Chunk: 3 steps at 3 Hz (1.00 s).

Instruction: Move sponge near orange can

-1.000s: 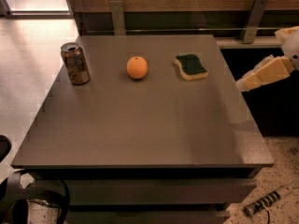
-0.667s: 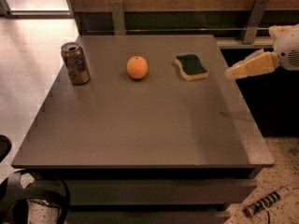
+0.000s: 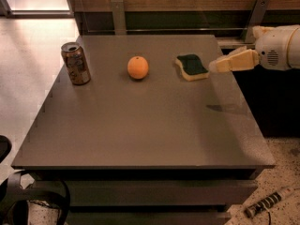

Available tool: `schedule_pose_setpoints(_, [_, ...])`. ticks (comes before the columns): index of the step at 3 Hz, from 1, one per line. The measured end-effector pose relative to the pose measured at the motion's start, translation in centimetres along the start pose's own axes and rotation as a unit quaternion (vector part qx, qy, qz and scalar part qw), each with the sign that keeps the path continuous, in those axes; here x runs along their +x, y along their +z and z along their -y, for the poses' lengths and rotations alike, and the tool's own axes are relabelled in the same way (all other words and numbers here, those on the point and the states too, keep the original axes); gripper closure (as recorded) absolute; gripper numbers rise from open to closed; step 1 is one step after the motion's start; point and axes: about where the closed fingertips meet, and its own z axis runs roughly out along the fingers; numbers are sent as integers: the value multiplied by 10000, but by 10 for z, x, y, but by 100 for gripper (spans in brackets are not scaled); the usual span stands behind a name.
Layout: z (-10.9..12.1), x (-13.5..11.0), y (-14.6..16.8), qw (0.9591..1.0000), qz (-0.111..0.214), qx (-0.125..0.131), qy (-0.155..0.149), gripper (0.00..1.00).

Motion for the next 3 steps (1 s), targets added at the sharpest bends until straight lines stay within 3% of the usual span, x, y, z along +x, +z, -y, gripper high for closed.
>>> schedule_pose_setpoints(2, [5,12,37,9995,248,-66,174,0])
schedule_pose_setpoints(3, [-2,30,75,9972,516,-254,484,0])
